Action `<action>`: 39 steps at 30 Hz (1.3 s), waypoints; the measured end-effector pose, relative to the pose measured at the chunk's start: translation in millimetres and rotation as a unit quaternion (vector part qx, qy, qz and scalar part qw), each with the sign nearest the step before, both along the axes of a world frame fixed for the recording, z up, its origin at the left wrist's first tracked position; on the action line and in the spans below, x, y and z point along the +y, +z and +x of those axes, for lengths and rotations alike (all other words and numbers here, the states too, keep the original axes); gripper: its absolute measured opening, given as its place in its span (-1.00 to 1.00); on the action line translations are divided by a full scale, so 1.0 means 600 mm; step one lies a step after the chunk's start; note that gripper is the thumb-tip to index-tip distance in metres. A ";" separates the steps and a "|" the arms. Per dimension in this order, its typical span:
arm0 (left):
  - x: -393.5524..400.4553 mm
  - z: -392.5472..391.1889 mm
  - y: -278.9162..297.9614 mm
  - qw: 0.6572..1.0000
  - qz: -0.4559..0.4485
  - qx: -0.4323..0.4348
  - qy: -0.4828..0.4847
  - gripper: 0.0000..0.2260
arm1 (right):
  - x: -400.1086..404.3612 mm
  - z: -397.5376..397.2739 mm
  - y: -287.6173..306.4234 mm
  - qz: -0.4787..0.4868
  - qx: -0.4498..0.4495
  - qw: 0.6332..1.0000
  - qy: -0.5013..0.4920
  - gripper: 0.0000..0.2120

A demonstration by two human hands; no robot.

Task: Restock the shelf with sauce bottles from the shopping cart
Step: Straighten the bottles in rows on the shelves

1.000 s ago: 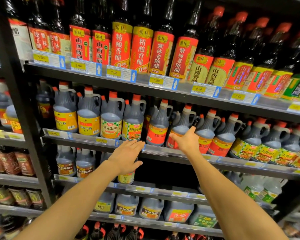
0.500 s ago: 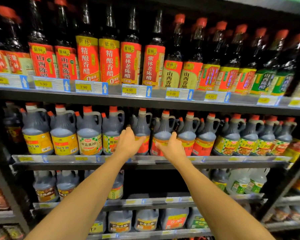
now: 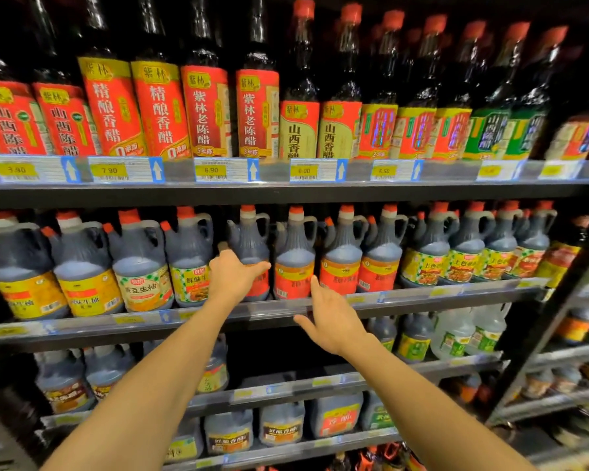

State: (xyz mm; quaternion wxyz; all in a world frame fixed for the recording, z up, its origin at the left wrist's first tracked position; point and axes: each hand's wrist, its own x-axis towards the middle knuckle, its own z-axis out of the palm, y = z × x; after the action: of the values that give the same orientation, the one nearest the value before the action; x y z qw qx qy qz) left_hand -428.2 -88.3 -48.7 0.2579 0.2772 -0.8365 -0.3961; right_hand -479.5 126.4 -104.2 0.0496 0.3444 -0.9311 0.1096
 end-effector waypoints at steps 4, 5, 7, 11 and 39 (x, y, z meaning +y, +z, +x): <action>-0.009 0.008 0.006 1.000 -0.014 -0.024 -0.012 -0.30 | 0.008 0.002 -0.009 0.012 0.006 1.000 0.018 -0.14; -0.009 0.010 0.008 0.999 -0.012 -0.033 -0.011 -0.31 | 0.008 0.005 -0.009 0.013 0.015 0.999 0.025 -0.15; -0.012 0.012 0.012 0.999 -0.009 -0.051 -0.013 -0.32 | 0.011 0.008 -0.010 0.026 0.032 0.998 0.037 -0.18; -0.021 0.022 0.022 0.997 -0.015 -0.063 -0.051 -0.27 | 0.018 0.003 -0.013 0.051 0.033 0.997 0.048 -0.21; 0.003 0.041 -0.012 0.998 0.037 -0.040 -0.020 -0.20 | 0.015 0.016 -0.001 0.050 -0.025 0.998 0.036 -0.23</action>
State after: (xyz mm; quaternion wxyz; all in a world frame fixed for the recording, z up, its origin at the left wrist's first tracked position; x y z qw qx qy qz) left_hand -403.4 -86.7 -55.8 0.2058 0.2851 -0.8362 -0.4210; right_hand -470.2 135.6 -105.0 0.0056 0.3767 -0.9234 0.0731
